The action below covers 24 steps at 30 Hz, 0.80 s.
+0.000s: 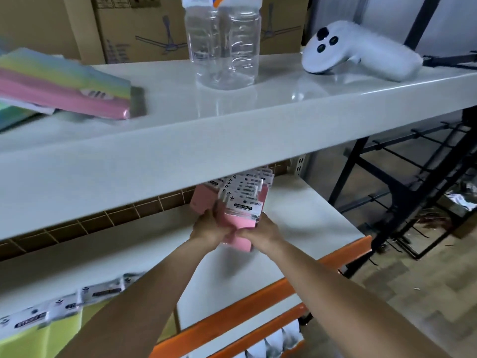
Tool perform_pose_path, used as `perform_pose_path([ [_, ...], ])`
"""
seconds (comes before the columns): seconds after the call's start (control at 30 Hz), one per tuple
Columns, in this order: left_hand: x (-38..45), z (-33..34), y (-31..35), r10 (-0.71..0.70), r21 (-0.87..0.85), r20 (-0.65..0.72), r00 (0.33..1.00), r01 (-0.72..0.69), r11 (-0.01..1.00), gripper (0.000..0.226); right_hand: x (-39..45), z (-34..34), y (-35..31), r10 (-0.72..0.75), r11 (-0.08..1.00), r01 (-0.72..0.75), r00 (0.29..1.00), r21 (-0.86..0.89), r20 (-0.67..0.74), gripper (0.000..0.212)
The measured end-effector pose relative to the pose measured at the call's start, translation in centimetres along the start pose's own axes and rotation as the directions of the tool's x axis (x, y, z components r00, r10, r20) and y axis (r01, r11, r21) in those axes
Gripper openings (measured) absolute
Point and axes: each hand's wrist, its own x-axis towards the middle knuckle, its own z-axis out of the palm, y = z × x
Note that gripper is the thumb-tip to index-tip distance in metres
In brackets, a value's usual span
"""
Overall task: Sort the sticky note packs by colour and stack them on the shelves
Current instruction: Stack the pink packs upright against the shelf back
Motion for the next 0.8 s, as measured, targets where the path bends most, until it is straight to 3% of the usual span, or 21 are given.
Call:
perform_pose_path([
  [0.17, 1.4, -0.4, -1.1, -0.029, -0.144, 0.037, 0.999, 0.034, 0.989, 0.082, 1.7, -0.4, -0.1, -0.071, 0.997, 0.071, 0.997, 0.016, 0.022, 0.072],
  [0.23, 1.4, -0.1, -0.9, -0.02, -0.182, 0.033, 0.999, 0.026, 0.983, 0.082, 2.2, -0.8, 0.2, -0.082, 0.996, 0.082, 0.997, 0.019, 0.014, 0.068],
  [0.33, 1.5, 0.7, -0.1, -0.026, -0.235, 0.013, 1.0, 0.028, 0.971, 0.1, 2.8, -1.3, 0.5, -0.092, 0.996, 0.092, 0.996, -0.012, 0.0, 0.058],
  [0.5, 1.5, 1.7, 1.7, -0.081, -0.238, -0.005, 0.997, 0.077, 0.968, 0.074, 3.2, -2.4, 0.5, -0.071, 0.989, 0.065, 0.997, -0.136, -0.039, 0.048],
  [0.63, 1.9, 2.5, 2.5, -0.043, -0.144, -0.034, 0.999, 0.037, 0.989, 0.068, 3.5, -3.5, 0.7, -0.113, 0.98, 0.103, 0.992, -0.171, -0.05, 0.045],
  [0.77, 1.8, 3.8, 3.8, 0.061, -0.209, -0.102, 0.993, -0.082, 0.974, 0.089, 3.8, -5.1, 1.0, -0.153, 0.968, 0.138, 0.986, -0.21, -0.06, 0.041],
  [0.8, 1.9, 4.2, 4.1, 0.075, -0.222, -0.114, 0.991, -0.099, 0.97, 0.086, 3.8, -5.6, 1.1, -0.164, 0.966, 0.147, 0.985, -0.215, -0.062, 0.04],
])
